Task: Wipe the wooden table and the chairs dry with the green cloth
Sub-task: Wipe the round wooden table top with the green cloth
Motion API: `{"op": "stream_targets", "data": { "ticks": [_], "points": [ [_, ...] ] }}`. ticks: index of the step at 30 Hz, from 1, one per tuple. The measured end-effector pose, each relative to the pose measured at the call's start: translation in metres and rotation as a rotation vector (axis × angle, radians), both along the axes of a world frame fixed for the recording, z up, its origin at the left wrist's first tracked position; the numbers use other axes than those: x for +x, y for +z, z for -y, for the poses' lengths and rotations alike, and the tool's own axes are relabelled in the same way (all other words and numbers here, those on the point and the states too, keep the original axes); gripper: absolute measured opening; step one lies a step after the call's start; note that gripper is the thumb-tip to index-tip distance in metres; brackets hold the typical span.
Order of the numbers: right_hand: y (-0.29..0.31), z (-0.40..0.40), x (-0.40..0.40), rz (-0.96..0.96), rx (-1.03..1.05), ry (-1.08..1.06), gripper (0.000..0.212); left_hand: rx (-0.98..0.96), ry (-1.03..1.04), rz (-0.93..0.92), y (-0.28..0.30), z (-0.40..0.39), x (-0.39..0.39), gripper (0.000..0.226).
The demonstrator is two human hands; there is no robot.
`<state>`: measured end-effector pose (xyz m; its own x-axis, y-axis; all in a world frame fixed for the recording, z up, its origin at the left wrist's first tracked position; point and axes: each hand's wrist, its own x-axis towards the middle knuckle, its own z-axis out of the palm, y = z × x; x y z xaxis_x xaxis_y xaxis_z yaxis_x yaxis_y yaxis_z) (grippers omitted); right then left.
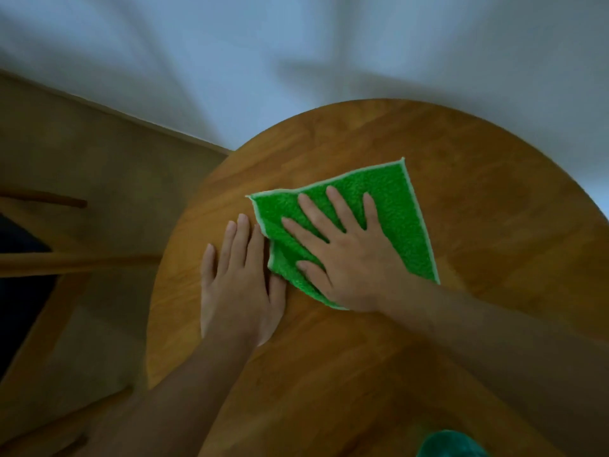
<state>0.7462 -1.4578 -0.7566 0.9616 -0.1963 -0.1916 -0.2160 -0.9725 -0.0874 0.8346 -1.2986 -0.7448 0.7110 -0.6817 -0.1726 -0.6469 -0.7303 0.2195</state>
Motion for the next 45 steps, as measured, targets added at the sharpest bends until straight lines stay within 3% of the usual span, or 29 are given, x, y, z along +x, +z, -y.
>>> {"op": "stream_targets", "data": {
  "ticks": [2,6,10,15,18,20,22,26,29,32,37,40,43,45],
  "points": [
    [0.001,0.019,0.005,0.016,0.021,0.013,0.061,-0.049,0.009,-0.05,0.001,-0.001,0.004,0.061],
    [-0.001,0.058,0.049,0.026,0.014,-0.3,0.062,-0.181,0.024,-0.172,0.008,-0.009,0.016,0.052],
    [-0.002,0.031,0.09,0.021,0.041,-0.492,0.065,-0.232,0.081,-0.171,0.014,-0.033,0.023,0.049],
    [-0.001,-0.074,0.087,0.041,0.017,-0.173,0.065,-0.292,0.256,-0.182,0.02,-0.07,0.03,0.054],
    [0.0,-0.134,0.066,-0.024,0.098,0.135,0.068,-0.36,0.323,-0.207,0.026,-0.083,0.027,0.057],
    [0.001,-0.151,0.055,-0.05,0.129,0.313,0.072,-0.379,0.324,-0.221,0.026,-0.09,0.024,0.056],
    [0.001,-0.145,0.053,-0.024,0.155,0.35,0.071,-0.351,0.288,-0.238,0.023,-0.093,0.021,0.055],
    [-0.001,-0.081,0.087,0.071,0.067,0.081,0.063,-0.32,0.224,-0.219,0.018,-0.099,0.02,0.056],
    [-0.001,-0.025,0.124,0.048,0.025,-0.328,0.065,-0.428,0.426,-0.207,0.021,-0.117,0.028,0.055],
    [-0.003,-0.029,0.139,0.028,0.047,-0.493,0.066,-0.484,0.508,-0.211,0.023,-0.136,0.033,0.053],
    [-0.001,-0.13,0.109,0.041,0.025,-0.297,0.067,-0.523,0.504,-0.222,0.02,-0.146,0.03,0.053],
    [-0.001,-0.195,0.076,0.028,0.127,-0.17,0.068,-0.54,0.484,-0.224,0.021,-0.143,0.027,0.053],
    [0.003,-0.246,0.036,-0.005,0.204,0.007,0.082,-0.533,0.469,-0.252,0.021,-0.143,0.025,0.055],
    [0.006,-0.254,0.019,-0.021,0.206,0.08,0.076,-0.507,0.449,-0.252,0.02,-0.144,0.024,0.057]
  ]
}}
